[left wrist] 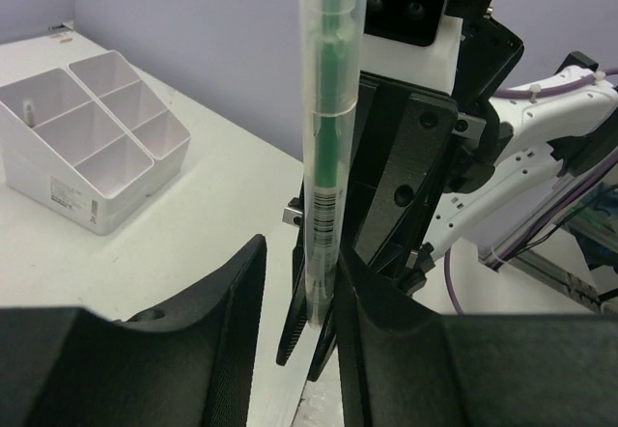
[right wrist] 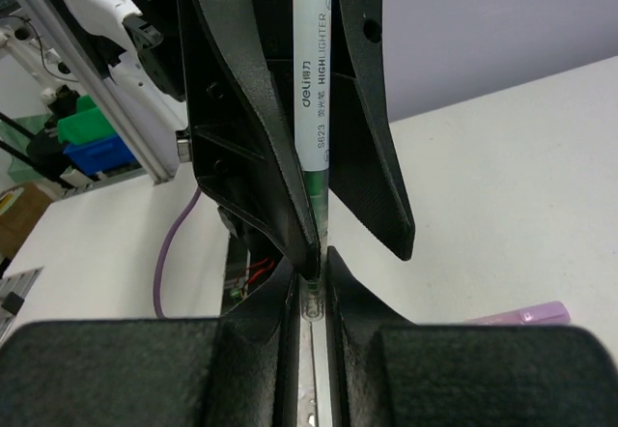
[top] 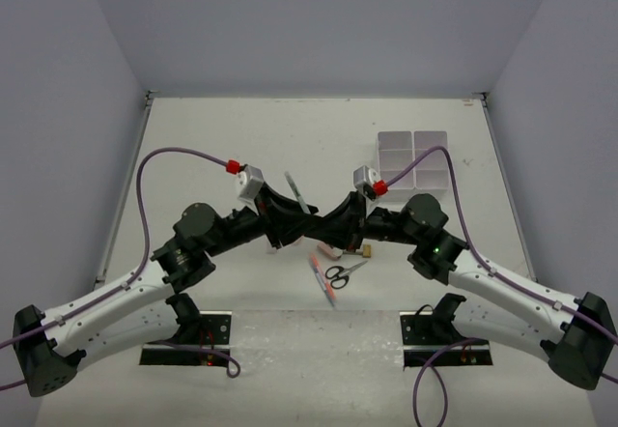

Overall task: Sort the stationery into containers
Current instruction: Close the pen cap on the pen.

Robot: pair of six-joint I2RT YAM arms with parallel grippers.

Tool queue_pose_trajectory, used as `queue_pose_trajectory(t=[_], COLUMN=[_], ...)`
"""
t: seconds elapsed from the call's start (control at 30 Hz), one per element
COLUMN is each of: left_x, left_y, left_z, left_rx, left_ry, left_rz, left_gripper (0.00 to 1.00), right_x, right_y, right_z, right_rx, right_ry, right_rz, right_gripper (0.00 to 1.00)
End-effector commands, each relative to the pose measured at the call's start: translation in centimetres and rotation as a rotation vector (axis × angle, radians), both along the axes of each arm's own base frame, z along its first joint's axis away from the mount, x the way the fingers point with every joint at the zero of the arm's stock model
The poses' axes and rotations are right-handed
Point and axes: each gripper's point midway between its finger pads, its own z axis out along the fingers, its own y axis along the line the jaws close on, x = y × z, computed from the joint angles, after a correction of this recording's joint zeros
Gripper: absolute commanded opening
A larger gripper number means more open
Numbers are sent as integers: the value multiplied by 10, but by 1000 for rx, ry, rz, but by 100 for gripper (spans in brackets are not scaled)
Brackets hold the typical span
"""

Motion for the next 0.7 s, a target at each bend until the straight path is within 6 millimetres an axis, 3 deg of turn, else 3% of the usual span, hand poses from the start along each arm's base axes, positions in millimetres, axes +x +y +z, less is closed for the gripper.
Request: queue_pose_trajectory(t=[0.0, 0.1, 0.33, 0.43, 0.67], left_x=[13, 14, 17, 17, 23], left_y=[5, 6, 5, 5, 15], left_z=[20, 30, 45, 49, 61], left_rx=[1, -18, -29, -34, -47], left_ry=[-41, -55, -82, -85, -104], left_rz=[72, 82, 93, 96, 155], left_gripper=[40, 51, 58, 69, 70], right_x=[-7, -7, -8, -8, -7], right_y=[-5, -5, -4, -3, -2], right_z=[27, 23, 18, 18, 15], right_rx=[102, 95, 89, 87, 77], right_ry=[-67, -59, -46, -45, -38], right_rz=[11, 9, 19, 20, 21], right_gripper=[0, 0, 0, 0, 0])
